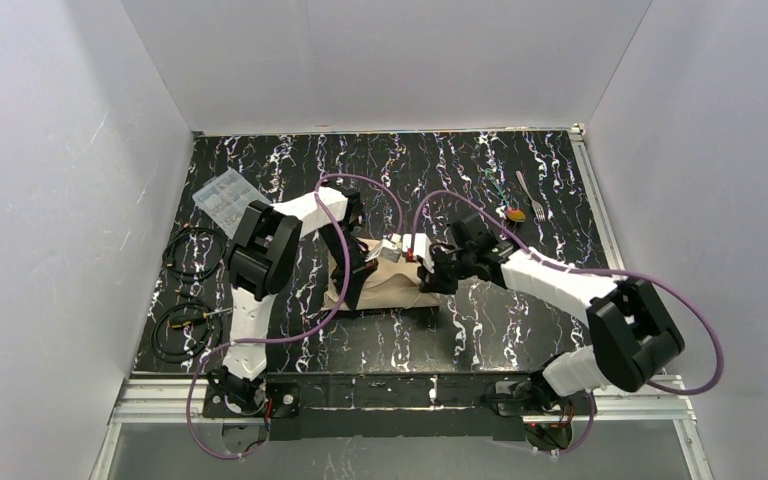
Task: Fold the napkin into a case and place the utensils inside
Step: Fold the lower triangle-folded napkin at the center of the board.
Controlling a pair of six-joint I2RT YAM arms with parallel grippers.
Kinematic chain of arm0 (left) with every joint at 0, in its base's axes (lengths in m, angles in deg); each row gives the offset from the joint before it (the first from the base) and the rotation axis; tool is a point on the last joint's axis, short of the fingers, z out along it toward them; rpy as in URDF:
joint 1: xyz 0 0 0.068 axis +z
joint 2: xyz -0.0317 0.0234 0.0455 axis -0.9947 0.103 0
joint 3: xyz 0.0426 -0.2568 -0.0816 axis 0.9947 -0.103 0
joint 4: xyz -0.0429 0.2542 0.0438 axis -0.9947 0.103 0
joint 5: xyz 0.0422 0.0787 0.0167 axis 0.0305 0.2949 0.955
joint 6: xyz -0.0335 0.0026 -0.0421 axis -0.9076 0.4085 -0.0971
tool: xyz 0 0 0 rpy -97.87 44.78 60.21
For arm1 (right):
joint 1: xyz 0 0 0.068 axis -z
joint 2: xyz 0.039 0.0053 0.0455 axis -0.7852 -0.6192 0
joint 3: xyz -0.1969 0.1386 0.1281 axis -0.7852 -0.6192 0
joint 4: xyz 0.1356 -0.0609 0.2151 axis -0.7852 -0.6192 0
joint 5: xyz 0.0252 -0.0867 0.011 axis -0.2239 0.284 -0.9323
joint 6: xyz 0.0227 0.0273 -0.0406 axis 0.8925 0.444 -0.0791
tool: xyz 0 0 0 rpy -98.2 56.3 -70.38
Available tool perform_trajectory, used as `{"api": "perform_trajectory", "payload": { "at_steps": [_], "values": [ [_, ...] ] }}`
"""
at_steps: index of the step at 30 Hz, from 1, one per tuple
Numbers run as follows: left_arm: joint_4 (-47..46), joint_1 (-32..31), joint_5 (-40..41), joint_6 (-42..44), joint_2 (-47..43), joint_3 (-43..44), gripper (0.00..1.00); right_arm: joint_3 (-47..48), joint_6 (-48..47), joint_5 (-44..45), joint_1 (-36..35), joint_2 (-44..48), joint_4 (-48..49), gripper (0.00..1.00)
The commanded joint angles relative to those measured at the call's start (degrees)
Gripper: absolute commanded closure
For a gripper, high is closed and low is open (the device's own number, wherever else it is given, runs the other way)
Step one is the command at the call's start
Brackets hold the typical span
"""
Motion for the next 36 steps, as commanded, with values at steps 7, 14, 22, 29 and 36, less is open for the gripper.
{"api": "perform_trajectory", "payload": {
  "at_steps": [7,14,22,29,36],
  "values": [
    [-0.93,1.88,-1.08,-4.95,-2.55,2.79,0.67,2.27,5.47,-3.35,1.12,-5.29,-1.45,0.87],
    [-8.36,4.34,2.34,-12.06,-11.32,2.39,0.45,2.33,8.34,-1.14,3.56,-8.10,0.48,0.94],
    [-17.24,3.28,7.64,-12.85,-23.13,-3.22,0.04,4.41,10.95,-0.92,6.02,-12.61,0.83,0.97],
    [-27.75,-3.28,16.13,-5.17,-32.55,-19.76,0.03,2.76,13.93,-1.88,6.60,-12.33,4.38,0.97],
    [-31.35,-1.01,19.03,-8.81,-30.15,-20.54,0.26,2.64,14.54,-1.25,6.57,-11.93,4.32,0.91]
  ]
}}
